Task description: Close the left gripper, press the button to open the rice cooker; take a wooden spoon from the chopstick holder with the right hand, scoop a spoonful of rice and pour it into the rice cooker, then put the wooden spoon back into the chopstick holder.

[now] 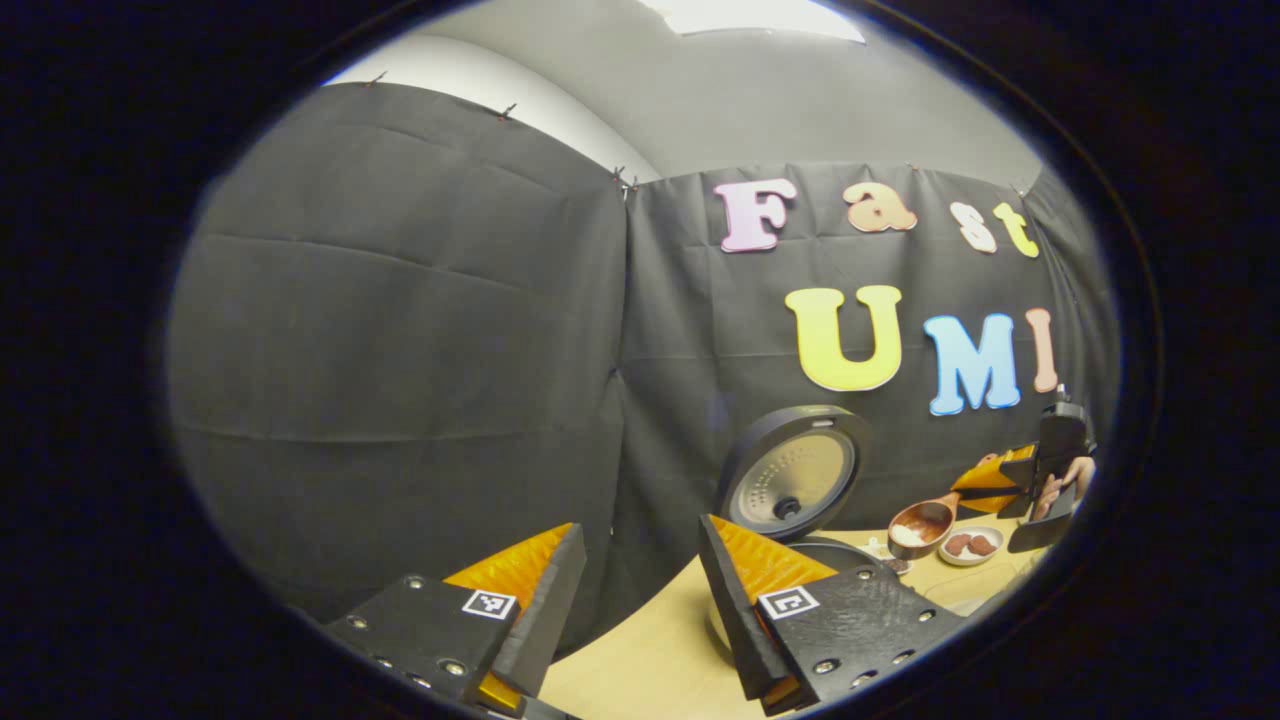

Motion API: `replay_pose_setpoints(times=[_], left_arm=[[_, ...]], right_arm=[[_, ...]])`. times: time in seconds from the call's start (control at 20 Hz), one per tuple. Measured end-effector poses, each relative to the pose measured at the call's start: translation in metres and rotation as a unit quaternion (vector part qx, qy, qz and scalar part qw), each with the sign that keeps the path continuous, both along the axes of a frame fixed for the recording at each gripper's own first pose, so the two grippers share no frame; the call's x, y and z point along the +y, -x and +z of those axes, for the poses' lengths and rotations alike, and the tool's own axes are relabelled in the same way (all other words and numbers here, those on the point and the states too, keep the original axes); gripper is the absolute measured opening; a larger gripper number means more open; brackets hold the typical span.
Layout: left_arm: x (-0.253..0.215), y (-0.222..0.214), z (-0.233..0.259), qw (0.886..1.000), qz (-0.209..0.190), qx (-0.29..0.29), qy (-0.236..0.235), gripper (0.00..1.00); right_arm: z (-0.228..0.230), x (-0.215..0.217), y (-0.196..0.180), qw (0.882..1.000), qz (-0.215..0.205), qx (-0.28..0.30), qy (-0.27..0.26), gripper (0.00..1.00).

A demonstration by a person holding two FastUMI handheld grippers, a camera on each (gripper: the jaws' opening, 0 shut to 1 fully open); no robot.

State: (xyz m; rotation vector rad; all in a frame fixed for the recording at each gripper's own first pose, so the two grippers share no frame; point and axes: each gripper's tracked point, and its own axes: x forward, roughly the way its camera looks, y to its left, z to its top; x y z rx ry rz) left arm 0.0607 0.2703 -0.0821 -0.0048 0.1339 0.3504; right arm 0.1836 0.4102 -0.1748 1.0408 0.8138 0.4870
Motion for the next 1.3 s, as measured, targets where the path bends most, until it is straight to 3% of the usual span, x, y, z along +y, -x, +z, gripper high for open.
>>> replay_pose_setpoints(times=[0.2,0.25,0.45,0.75,0.95,1.3], left_arm=[[0.019,0.011,-0.008,1.000,0.022,0.009,-0.003,0.72],[0.022,0.014,-0.010,1.000,0.027,0.011,-0.003,0.72],[0.039,0.026,-0.014,0.999,0.044,0.017,-0.002,0.72],[0.056,0.030,-0.031,0.998,0.065,0.023,0.007,0.73],[0.060,0.029,-0.040,0.997,0.074,0.027,0.016,0.73],[0.055,0.024,-0.038,0.997,0.066,0.029,0.013,0.75]], right_arm=[[-0.011,0.037,0.004,0.999,0.025,-0.018,0.019,0.05],[-0.015,0.045,0.004,0.999,0.032,-0.023,0.026,0.08],[-0.035,0.077,0.007,0.994,0.056,-0.054,0.075,0.08],[-0.057,0.108,0.010,0.974,0.096,-0.136,0.156,0.09],[-0.060,0.122,0.014,0.943,0.135,-0.216,0.216,0.08],[-0.049,0.122,0.008,0.860,0.159,-0.361,0.324,0.08]])
